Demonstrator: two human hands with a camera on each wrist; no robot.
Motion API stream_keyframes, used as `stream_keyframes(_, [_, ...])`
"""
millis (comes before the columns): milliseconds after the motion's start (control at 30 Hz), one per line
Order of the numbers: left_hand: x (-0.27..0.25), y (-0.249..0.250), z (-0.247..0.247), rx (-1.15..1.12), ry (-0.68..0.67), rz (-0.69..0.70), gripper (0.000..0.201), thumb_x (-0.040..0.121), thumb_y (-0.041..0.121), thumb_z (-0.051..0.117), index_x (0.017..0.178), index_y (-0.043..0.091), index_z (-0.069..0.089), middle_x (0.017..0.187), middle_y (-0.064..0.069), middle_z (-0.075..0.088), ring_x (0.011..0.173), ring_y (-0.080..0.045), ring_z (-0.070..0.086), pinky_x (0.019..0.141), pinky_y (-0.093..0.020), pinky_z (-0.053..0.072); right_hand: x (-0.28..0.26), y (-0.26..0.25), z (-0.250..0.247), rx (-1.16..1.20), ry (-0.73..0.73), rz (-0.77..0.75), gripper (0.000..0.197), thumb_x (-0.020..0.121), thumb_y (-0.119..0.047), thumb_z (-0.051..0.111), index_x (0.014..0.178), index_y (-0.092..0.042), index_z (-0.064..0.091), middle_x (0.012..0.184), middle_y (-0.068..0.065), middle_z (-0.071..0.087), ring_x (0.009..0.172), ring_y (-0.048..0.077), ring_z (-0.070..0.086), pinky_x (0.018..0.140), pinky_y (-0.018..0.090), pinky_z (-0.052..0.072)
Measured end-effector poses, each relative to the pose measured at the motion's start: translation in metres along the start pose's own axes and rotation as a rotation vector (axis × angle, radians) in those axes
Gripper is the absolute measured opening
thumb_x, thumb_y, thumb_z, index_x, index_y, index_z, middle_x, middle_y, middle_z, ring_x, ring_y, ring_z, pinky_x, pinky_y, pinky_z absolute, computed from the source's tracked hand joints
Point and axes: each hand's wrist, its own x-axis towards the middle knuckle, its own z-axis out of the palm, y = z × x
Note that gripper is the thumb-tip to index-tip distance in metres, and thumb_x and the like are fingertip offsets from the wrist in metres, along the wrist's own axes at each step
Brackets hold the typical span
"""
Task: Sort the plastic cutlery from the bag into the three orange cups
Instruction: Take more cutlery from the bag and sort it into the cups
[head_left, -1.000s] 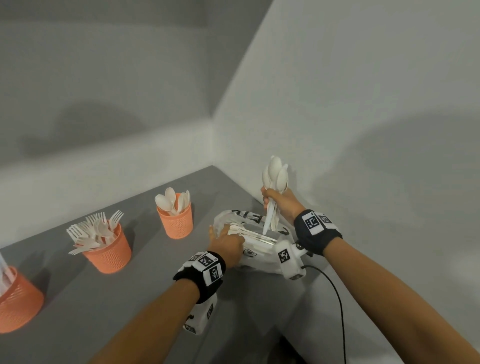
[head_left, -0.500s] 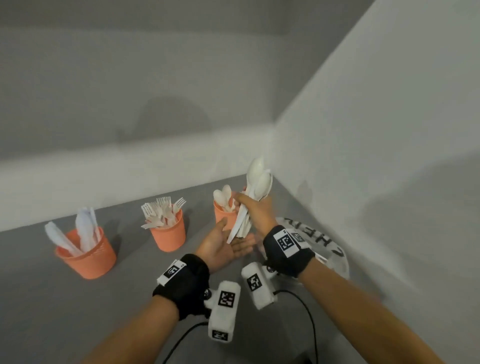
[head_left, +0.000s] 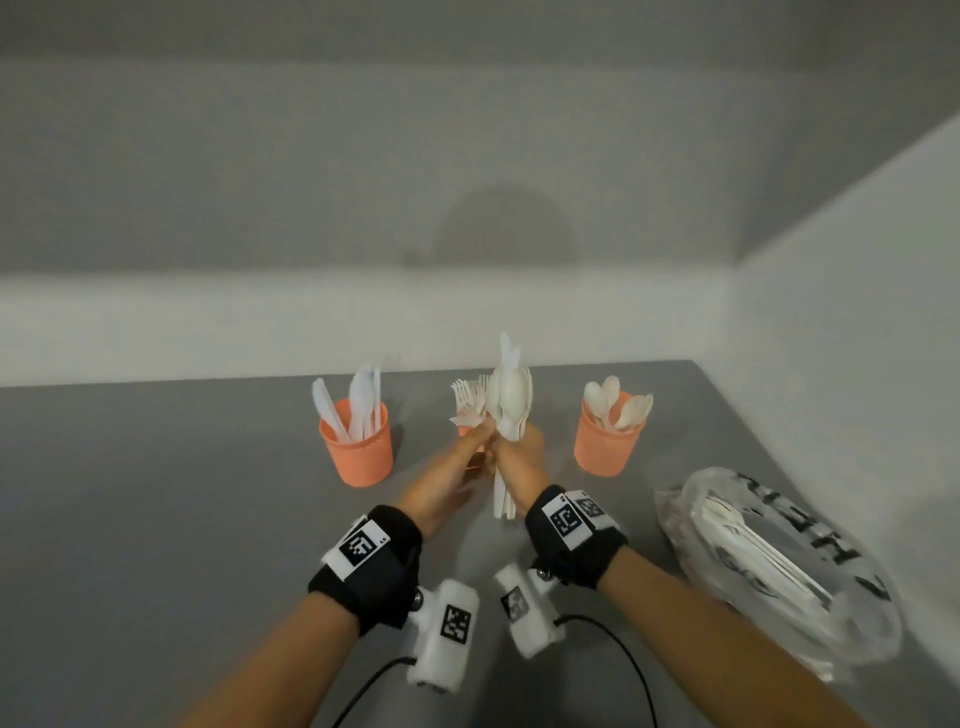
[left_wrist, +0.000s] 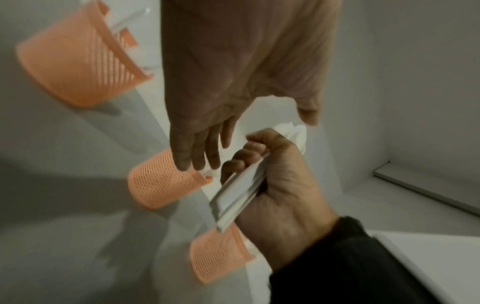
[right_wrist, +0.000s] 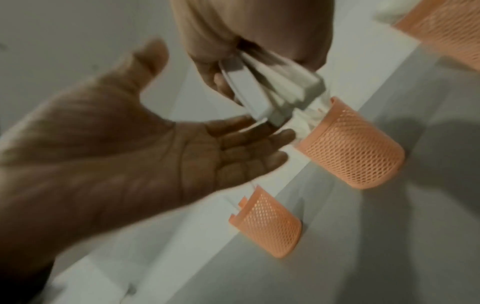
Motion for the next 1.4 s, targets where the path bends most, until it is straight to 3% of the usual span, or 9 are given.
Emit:
stream_keyframes(133, [0.0, 0.007, -0.016, -0.024, 0.144, 0.122, 0.045, 0.079, 0.025, 0.07, 0.117, 0.006, 0.055, 0.109, -0.01, 0.067, 0.095, -0.02, 0.065, 0.08, -0.028, 0.052, -0.02, 0.004, 0.035, -0.063, -0.056, -0.037, 0.021, 0.093, 0.003, 0.044, 0.109, -0.005, 0.056, 0.094, 0.014, 0.059, 0.086, 0.019, 0.059, 0.056, 0.007, 0.043])
stream_keyframes(200, [0.0, 0.007, -0.023, -0.076, 0.222, 0.123, 0.041, 0.071, 0.024, 0.078, 0.103, 0.003, 0.064, 0.094, -0.014, 0.07, 0.086, -0.025, 0.066, 0.075, -0.032, 0.053, -0.028, 0.013, 0.04, -0.242, -0.164, -0.015, 0.017, 0.092, -0.004, 0.047, 0.103, -0.002, 0.061, 0.08, 0.01, 0.063, 0.073, 0.018, 0.057, 0.051, 0.011, 0.04])
stream_keyframes(333, [0.0, 0.003, -0.03, -0.014, 0.388, 0.097, 0.019, 0.075, 0.021, 0.072, 0.077, 0.005, 0.061, 0.065, -0.01, 0.062, 0.052, -0.021, 0.057, 0.042, -0.021, 0.041, -0.033, 0.018, 0.032, -0.281, -0.375, 0.096, 0.015, 0.083, 0.003, 0.051, 0.095, -0.004, 0.056, 0.058, 0.003, 0.053, 0.047, 0.012, 0.049, 0.041, 0.019, 0.04])
stream_keyframes(500, [-0.001, 0.001, -0.019, 0.02, 0.441, 0.166, 0.017, 0.079, 0.018, 0.07, 0.07, 0.009, 0.058, 0.07, -0.009, 0.063, 0.064, -0.021, 0.06, 0.063, -0.031, 0.051, -0.034, 0.02, 0.029, -0.258, -0.388, 0.157, 0.008, 0.087, -0.002, 0.049, 0.093, -0.002, 0.055, 0.054, 0.003, 0.056, 0.045, 0.013, 0.055, 0.046, 0.022, 0.049])
stream_keyframes(667, [0.001, 0.012, -0.027, 0.114, 0.346, 0.185, 0.044, 0.081, 0.043, 0.066, 0.109, 0.01, 0.058, 0.104, -0.008, 0.067, 0.092, -0.02, 0.064, 0.082, -0.033, 0.053, -0.029, 0.027, 0.02, -0.06, -0.339, 0.272, 0.022, 0.091, -0.013, 0.052, 0.069, -0.014, 0.05, 0.04, -0.001, 0.035, 0.029, 0.01, 0.033, 0.037, 0.019, 0.031])
stream_keyframes(833, [0.001, 0.022, -0.04, 0.133, 0.468, 0.302, 0.021, 0.082, 0.026, 0.069, 0.092, 0.01, 0.058, 0.08, 0.001, 0.059, 0.071, -0.009, 0.056, 0.06, -0.019, 0.046, -0.023, 0.032, 0.015, -0.165, -0.291, 0.17, 0.015, 0.087, -0.009, 0.058, 0.075, -0.016, 0.051, 0.041, -0.001, 0.038, 0.03, 0.009, 0.034, 0.035, 0.02, 0.031])
stream_keyframes(1067, [0.008, 0.031, -0.041, 0.185, 0.508, 0.305, 0.024, 0.085, 0.011, 0.064, 0.064, 0.015, 0.052, 0.061, 0.0, 0.053, 0.055, -0.012, 0.047, 0.056, -0.022, 0.038, -0.024, 0.035, 0.015, -0.204, -0.312, 0.106, 0.013, 0.084, -0.01, 0.061, 0.076, -0.011, 0.052, 0.05, 0.005, 0.041, 0.032, 0.01, 0.035, 0.036, 0.021, 0.032])
stream_keyframes(1267, [-0.001, 0.061, -0.051, -0.035, 0.569, 0.394, 0.013, 0.1, 0.024, 0.035, 0.1, 0.012, 0.04, 0.076, -0.003, 0.065, 0.065, -0.018, 0.062, 0.063, -0.027, 0.049, -0.026, 0.036, 0.005, -0.104, -0.368, 0.259, 0.028, 0.086, -0.017, 0.063, 0.064, -0.015, 0.047, 0.039, -0.005, 0.038, 0.03, 0.008, 0.031, 0.036, 0.018, 0.03])
stream_keyframes(1400, [-0.009, 0.079, -0.063, -0.229, 0.669, 0.518, 0.011, 0.102, 0.022, 0.029, 0.103, 0.013, 0.037, 0.065, -0.003, 0.05, 0.044, -0.01, 0.053, 0.046, -0.017, 0.05, -0.024, 0.033, 0.005, -0.019, -0.392, 0.367, 0.037, 0.088, -0.026, 0.06, 0.058, -0.017, 0.041, 0.035, -0.006, 0.034, 0.028, 0.007, 0.027, 0.034, 0.016, 0.026])
